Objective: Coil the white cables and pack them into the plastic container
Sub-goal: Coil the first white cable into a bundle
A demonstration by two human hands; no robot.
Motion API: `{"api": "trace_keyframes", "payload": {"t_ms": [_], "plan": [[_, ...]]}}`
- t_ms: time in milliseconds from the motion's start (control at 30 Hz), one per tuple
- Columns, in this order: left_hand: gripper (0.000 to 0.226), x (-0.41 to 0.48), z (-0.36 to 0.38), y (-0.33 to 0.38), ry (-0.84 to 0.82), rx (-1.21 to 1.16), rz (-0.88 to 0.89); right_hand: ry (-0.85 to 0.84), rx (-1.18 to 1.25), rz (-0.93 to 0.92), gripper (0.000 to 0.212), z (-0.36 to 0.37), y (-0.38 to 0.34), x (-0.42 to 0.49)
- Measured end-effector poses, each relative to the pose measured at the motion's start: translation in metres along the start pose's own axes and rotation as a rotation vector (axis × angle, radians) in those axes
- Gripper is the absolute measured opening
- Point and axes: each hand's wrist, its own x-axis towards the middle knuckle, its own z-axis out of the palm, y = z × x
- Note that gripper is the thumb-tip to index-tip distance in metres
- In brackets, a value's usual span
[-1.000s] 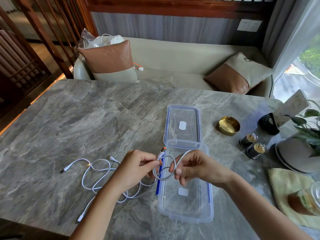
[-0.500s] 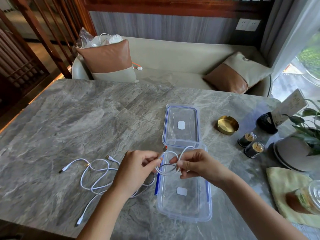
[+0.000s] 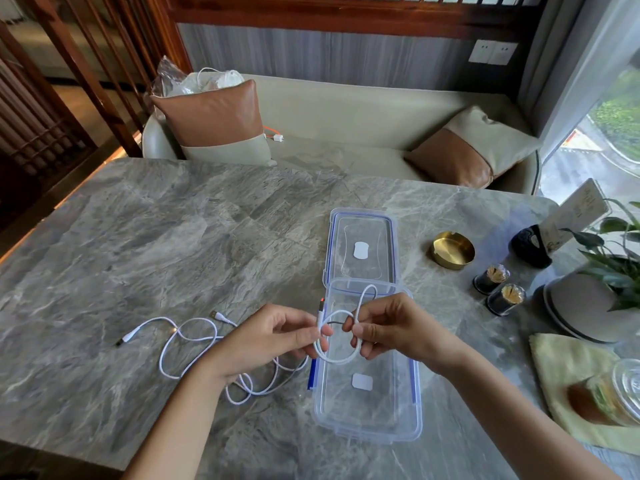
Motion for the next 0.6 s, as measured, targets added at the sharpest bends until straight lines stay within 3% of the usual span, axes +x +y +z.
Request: {"api": "trace_keyframes", "payload": {"t_ms": [100, 167, 267, 333, 433, 500, 600], "plan": [[0.025, -0.002, -0.014, 0.001, -0.074, 0.007, -0.021, -0.027, -0.016, 0.013, 0.008, 0.001, -0.006, -0.002], [0.029, 0.002, -0.02, 0.003, -0.022, 0.023, 0.027, -0.048, -0.019, 0.016, 0.008, 0.003, -0.009, -0.002], [0.051, 0.019, -0.012, 0.013, 0.079, 0.226, 0.205, -0.108, -0.041, 0.035, 0.008, 0.006, -0.014, -0.001], [0.053, 0.032, 0.0, 0.022, -0.014, 0.387, 0.288, -0.157, -0.049, 0.05, 0.011, 0.007, -0.018, 0.001], [0.034, 0.048, 0.011, 0.024, -0.076, 0.437, 0.265, -0.18, -0.111, 0.088, 0.013, 0.006, -0.019, 0.002], [0.013, 0.053, 0.008, 0.021, 0.0, 0.474, 0.23, -0.167, -0.143, 0.11, 0.018, 0.001, -0.019, 0.001], [0.004, 0.047, -0.006, 0.008, 0.14, 0.597, 0.177, -0.082, -0.125, 0.119, 0.02, -0.008, -0.016, -0.001]]}}
